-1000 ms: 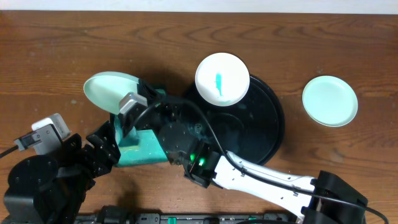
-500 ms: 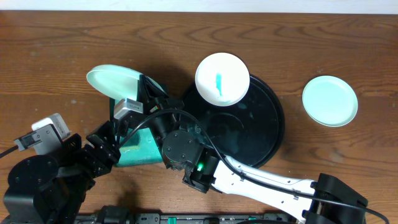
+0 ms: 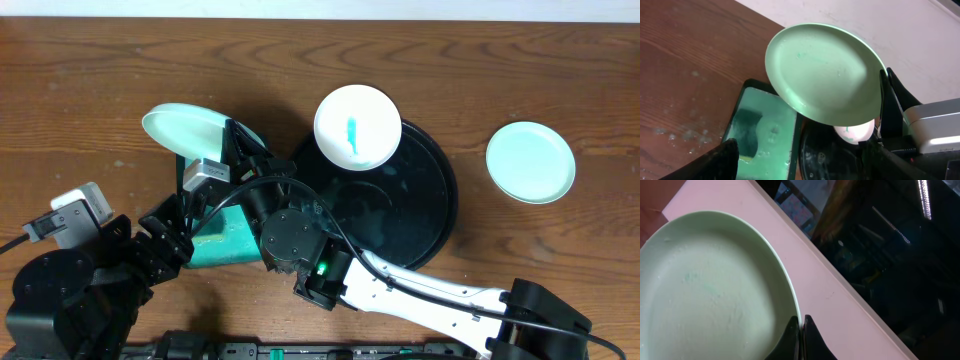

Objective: Clean dirty plates on tray and stack at the side
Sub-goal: 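Hold the plate tilted over the green tray with the right gripper, then carry the plate right and stack it on the first pale green plate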

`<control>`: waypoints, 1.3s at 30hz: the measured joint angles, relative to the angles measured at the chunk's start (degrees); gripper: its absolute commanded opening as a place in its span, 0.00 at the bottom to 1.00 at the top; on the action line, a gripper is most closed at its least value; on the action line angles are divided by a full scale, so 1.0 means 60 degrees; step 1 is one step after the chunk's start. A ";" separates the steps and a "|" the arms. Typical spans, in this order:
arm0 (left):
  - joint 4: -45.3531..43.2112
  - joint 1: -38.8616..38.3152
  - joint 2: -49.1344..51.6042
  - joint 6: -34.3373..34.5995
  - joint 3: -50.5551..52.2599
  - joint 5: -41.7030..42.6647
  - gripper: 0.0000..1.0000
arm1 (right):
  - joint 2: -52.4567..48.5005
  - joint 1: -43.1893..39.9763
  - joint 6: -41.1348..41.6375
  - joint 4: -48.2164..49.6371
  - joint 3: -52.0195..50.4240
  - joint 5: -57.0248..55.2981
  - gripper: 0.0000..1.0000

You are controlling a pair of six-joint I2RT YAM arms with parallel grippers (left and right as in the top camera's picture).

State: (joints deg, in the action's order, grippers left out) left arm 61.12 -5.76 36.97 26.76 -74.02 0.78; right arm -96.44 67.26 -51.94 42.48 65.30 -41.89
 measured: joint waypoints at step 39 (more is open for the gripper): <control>0.0000 0.0000 0.0000 0.0000 0.0000 0.0029 0.79 | 0.0772 -0.3038 0.7705 -0.5960 0.0033 0.3577 0.01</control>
State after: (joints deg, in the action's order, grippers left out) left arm 61.12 -5.76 36.97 26.76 -74.02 0.95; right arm -91.81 49.04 -5.72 6.72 65.49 -20.43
